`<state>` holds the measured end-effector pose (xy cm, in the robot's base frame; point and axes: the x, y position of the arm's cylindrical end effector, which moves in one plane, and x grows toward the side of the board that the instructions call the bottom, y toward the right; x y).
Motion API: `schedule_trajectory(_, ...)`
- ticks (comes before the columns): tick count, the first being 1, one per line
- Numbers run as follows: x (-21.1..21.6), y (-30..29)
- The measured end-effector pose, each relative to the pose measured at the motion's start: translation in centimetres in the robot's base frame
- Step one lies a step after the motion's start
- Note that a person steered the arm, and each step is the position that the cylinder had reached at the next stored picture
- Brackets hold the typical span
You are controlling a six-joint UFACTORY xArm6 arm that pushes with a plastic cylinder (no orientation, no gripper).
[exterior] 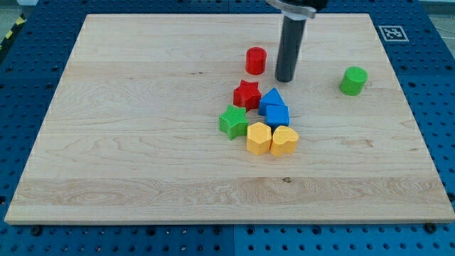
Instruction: Separate the blue blocks
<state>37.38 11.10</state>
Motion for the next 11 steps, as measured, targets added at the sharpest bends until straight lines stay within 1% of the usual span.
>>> schedule_trajectory(1, -3.6, -0.2)
schedule_trajectory(2, -3.5, -5.5)
schedule_trajectory(3, 0.0, -6.9)
schedule_trajectory(4, 1.1, -9.8)
schedule_trajectory(5, 1.1, -13.8)
schedule_trajectory(6, 3.5, -15.3)
schedule_trajectory(7, 6.8, -14.5)
schedule_trajectory(8, 6.8, -11.2)
schedule_trajectory(10, 8.0, -6.8)
schedule_trajectory(11, 8.0, -2.3)
